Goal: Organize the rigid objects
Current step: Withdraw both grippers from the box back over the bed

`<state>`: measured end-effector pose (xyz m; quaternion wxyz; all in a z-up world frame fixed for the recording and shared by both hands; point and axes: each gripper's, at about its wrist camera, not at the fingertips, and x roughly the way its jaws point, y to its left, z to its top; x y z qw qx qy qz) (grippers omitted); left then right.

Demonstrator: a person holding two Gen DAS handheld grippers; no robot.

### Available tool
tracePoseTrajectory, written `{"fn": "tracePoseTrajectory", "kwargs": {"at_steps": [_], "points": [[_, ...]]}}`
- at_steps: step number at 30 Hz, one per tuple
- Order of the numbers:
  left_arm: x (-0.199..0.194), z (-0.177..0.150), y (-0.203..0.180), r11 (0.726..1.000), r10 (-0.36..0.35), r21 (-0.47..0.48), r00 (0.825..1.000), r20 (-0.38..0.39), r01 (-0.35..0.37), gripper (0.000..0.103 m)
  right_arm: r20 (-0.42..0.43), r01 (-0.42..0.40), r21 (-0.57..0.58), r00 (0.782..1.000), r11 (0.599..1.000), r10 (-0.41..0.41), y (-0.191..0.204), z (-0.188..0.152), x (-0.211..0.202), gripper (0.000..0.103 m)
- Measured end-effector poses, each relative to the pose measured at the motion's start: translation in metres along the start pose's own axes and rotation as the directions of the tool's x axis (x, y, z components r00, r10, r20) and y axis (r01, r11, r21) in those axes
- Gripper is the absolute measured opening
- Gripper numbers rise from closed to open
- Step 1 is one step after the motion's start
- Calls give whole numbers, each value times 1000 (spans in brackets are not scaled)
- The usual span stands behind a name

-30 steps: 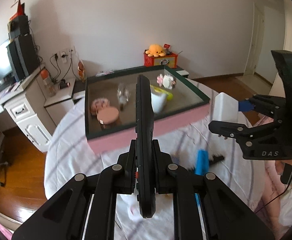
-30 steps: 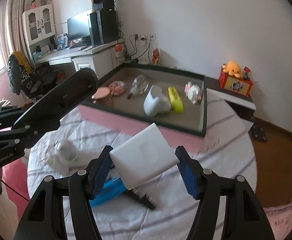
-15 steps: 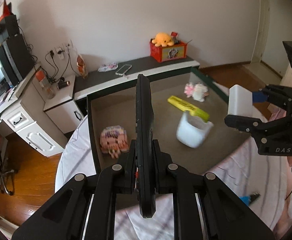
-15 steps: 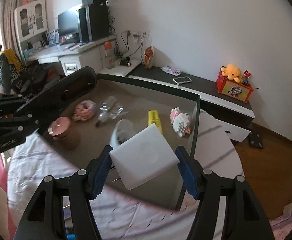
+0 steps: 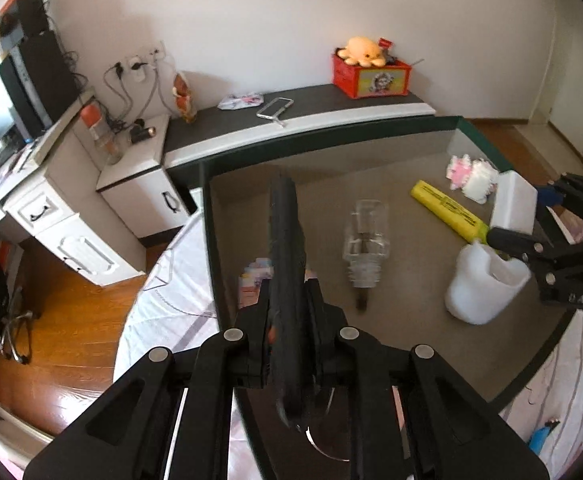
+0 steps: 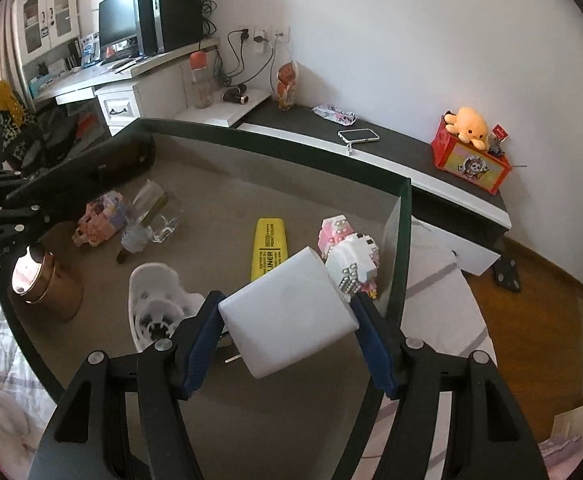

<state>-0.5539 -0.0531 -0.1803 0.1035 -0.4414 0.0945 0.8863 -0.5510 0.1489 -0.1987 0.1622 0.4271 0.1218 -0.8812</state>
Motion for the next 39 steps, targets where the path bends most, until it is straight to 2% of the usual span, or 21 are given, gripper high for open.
{"fn": "tracePoseTrajectory", "kwargs": {"at_steps": [2,3,4,5,6,7,9,13,14,16,17,23,28,31,36,39], "points": [[-4,0,3,1000,-8,-16,1000,8,8,18,2,11,-7,1000,1000,-11,2,-1,-1,66],[-6,0,4,1000,-1,-23,1000,12,1,26,6,7,-1,1000,1000,-7,2,-1,-3,67],[-10,-1,4,1000,9,-24,1000,20,-8,41,16,1,5,1000,1000,-1,2,-2,-6,68],[-16,-2,4,1000,19,-23,999,35,-19,52,27,-5,12,1000,1000,5,2,-2,-11,74],[-21,-4,4,999,28,-31,998,49,-27,70,35,-11,16,999,1000,10,2,-3,-16,81],[-28,-6,5,999,23,-38,998,66,-20,77,46,-17,19,999,1000,16,3,-3,-22,81],[-41,-10,4,999,13,-41,996,90,-9,78,60,-23,19,998,1000,22,5,-2,-30,81],[-71,-22,-1,997,71,-47,988,140,-65,95,102,7,8,995,1000,-8,15,-8,-59,83],[-81,-29,-3,996,78,-47,984,160,-71,97,115,10,5,993,1000,-11,18,-10,-66,84],[-99,-40,-8,993,113,-49,976,185,-106,100,147,15,3,989,1000,-15,25,-17,-85,94],[-106,-46,-10,991,128,-47,972,199,-121,101,160,17,1,987,1000,-17,27,-20,-91,103],[-151,-82,-26,973,231,-40,940,250,-228,103,248,17,24,968,1000,-22,41,-44,-142,103],[-186,-115,-40,978,210,-72,931,298,-197,103,307,20,30,951,999,-29,58,-71,-178,103],[-200,-133,-51,974,225,-75,923,313,-213,103,326,41,51,944,998,-56,66,-89,-195,103],[-217,-160,-64,979,201,-111,926,319,-174,103,352,79,102,930,992,-110,75,-117,-217,103],[-226,-176,-69,974,211,-144,924,320,-173,103,367,80,146,921,986,-129,74,-131,-227,103]]}}
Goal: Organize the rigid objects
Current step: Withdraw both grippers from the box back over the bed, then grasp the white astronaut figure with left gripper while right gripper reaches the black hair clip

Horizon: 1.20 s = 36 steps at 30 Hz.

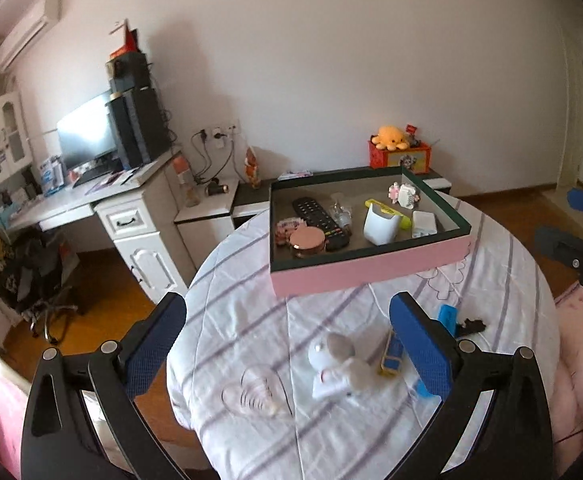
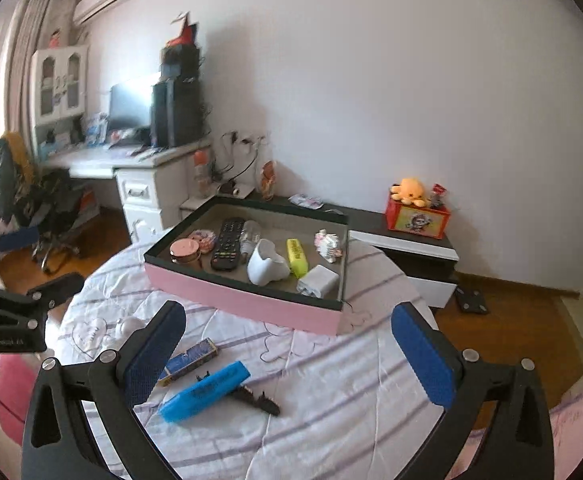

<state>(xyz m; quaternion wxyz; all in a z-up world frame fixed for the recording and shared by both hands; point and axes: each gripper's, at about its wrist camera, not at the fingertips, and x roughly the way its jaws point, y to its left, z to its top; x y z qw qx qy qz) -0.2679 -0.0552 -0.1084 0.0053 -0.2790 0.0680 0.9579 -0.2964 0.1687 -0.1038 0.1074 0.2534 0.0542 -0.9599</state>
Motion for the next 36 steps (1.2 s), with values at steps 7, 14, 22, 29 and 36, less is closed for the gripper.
{"fn": "tracePoseTrajectory", "kwargs": {"at_steps": [7,14,22,29,36], "points": [[-18,-22,1,1000,-11,-28,1000,-19,11,103,-18,31,58,999,998,-30,-5,-24,-17,103],[-22,-29,1,1000,-13,-22,999,-36,13,103,-50,46,80,998,996,-42,-10,-40,-21,103],[-10,-41,4,1000,-7,-24,997,-82,5,103,-115,67,93,992,993,-56,-18,-59,-11,103],[8,-53,-3,1000,-18,11,991,-133,20,103,-197,83,67,978,994,-68,-15,-76,16,103],[34,-63,-16,998,-29,50,980,-197,40,103,-305,74,8,950,997,-69,0,-96,57,103]]}}
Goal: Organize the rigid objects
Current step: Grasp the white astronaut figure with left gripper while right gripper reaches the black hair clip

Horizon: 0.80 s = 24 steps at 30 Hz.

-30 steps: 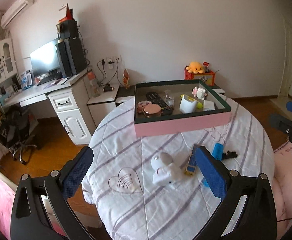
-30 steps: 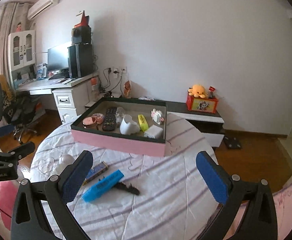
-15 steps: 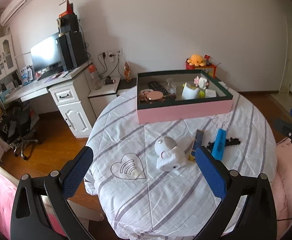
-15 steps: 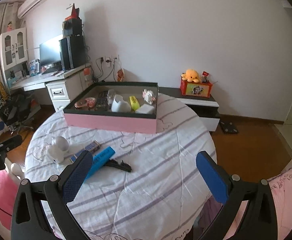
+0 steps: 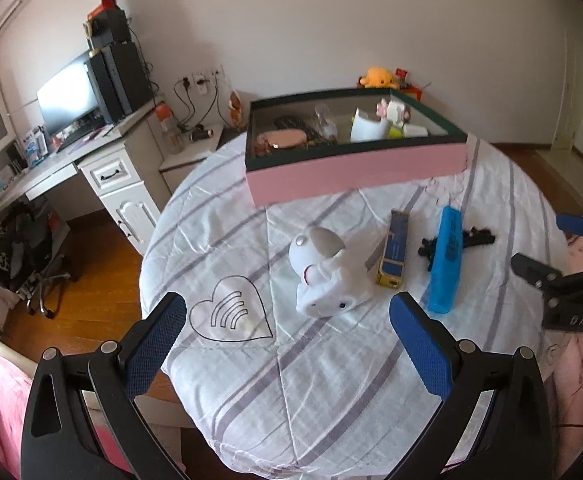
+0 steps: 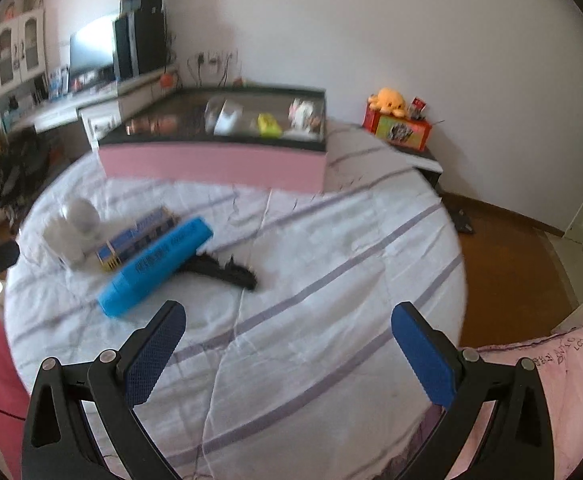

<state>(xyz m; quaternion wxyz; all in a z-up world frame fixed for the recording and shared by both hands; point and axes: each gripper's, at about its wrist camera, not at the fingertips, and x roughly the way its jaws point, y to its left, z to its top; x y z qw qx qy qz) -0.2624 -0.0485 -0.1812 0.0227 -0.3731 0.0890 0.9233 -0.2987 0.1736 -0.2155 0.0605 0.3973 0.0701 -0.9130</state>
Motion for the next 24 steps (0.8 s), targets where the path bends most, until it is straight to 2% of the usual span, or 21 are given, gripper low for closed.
{"fn": "tracePoseTrajectory", "kwargs": {"at_steps": [4,8,15,19,22,23,24], "points": [[11,-2,-2,1000,-6,17,1000,-23,7,103,-48,20,-33,999,999,-21,12,6,24,103],[19,-4,1,1000,-7,23,999,-35,8,103,-51,18,-63,998,998,-22,28,20,37,103],[31,-4,11,1000,5,-3,998,-57,-5,103,-90,-52,-109,995,993,43,45,35,59,103],[34,-5,17,1000,-6,-21,998,-60,4,103,-100,-116,-42,989,992,111,27,31,59,103],[36,-5,16,1000,-13,-27,998,-60,12,103,-84,-129,-42,989,991,125,16,28,56,89],[36,-5,16,999,-20,-29,998,-61,18,103,-77,-130,-47,989,990,126,17,27,55,79],[37,-5,16,999,-23,-32,998,-60,21,103,-69,-128,-50,990,990,125,16,27,54,63]]}}
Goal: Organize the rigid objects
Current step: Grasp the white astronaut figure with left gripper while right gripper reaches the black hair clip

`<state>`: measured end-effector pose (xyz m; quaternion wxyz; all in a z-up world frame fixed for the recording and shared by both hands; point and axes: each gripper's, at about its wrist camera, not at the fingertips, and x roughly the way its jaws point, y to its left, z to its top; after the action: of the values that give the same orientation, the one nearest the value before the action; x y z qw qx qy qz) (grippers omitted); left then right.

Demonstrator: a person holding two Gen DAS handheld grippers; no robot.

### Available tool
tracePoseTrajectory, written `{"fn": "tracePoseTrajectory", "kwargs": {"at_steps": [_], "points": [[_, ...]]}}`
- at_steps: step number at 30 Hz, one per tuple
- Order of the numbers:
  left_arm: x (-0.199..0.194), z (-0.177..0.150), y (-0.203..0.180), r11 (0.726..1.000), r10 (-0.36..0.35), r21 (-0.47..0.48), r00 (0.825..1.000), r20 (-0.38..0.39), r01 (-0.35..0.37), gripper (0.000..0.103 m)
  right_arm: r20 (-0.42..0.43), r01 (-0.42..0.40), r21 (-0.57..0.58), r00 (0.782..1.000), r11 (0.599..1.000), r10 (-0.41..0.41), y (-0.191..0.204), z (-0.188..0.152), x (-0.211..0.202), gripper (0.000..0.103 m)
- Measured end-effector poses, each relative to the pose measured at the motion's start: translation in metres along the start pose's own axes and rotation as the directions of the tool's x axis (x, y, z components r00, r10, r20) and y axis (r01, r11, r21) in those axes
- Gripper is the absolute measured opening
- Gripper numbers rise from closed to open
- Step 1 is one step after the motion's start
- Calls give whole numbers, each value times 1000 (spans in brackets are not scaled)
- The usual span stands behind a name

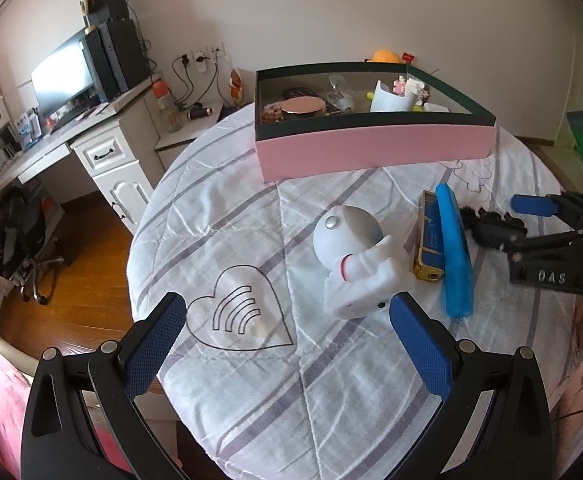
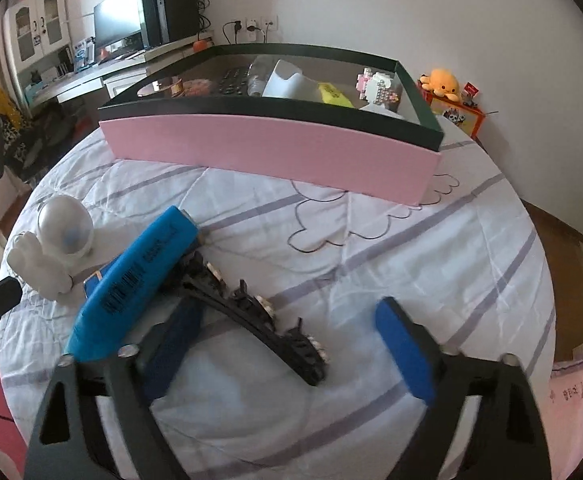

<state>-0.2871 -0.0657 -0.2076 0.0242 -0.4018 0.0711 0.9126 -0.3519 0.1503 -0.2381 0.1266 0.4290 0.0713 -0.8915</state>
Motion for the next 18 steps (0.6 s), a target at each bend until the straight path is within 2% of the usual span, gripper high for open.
{"fn": "tracePoseTrajectory", "kwargs": {"at_steps": [2,5,8,12,18], "points": [[2,1,-2,1000,-9,0,1000,-5,9,103,5,-12,1,1000,1000,12,-6,-1,-2,50],[3,0,-6,1000,-3,9,1000,-7,3,103,12,-26,14,1000,1000,26,-15,-1,-4,37],[0,0,-7,1000,-6,5,1000,-4,6,103,17,-29,61,999,998,28,-25,-3,-7,36],[-5,3,-4,999,-34,-20,999,16,34,103,15,-48,56,999,997,47,-28,-4,-9,36],[14,14,-15,996,-79,-36,997,1,79,103,23,-71,73,997,995,70,-32,-4,-5,37]]}}
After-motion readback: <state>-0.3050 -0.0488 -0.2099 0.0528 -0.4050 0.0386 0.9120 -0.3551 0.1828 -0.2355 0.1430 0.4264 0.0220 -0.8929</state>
